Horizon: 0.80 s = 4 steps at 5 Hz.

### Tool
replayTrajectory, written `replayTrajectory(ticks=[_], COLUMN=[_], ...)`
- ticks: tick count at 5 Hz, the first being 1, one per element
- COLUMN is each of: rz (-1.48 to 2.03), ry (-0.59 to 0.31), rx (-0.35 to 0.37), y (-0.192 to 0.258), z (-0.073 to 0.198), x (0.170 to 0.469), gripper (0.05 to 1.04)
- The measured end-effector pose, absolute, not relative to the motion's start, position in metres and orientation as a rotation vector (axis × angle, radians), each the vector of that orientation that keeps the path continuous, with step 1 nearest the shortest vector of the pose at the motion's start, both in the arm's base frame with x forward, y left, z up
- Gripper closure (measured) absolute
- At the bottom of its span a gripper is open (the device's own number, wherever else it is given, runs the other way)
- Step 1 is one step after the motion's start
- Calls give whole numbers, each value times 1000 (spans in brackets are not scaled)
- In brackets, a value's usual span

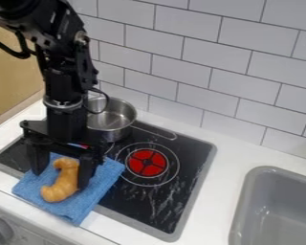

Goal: Put the bread in the silver pot

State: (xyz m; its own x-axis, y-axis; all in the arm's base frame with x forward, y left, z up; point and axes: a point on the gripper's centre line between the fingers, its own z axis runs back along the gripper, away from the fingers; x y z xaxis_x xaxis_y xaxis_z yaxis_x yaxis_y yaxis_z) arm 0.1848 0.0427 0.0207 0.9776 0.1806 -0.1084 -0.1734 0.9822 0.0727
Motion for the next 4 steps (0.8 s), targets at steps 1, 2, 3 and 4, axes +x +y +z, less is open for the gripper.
replayTrajectory(ticks=[1,2,3,4], rz=[180,175,181,165], ry=[116,133,129,127], rx=[46,40,43,26], y=[47,47,45,43], z=[20,15,10,6], x=[183,183,185,184], gripper=[191,450,356,292])
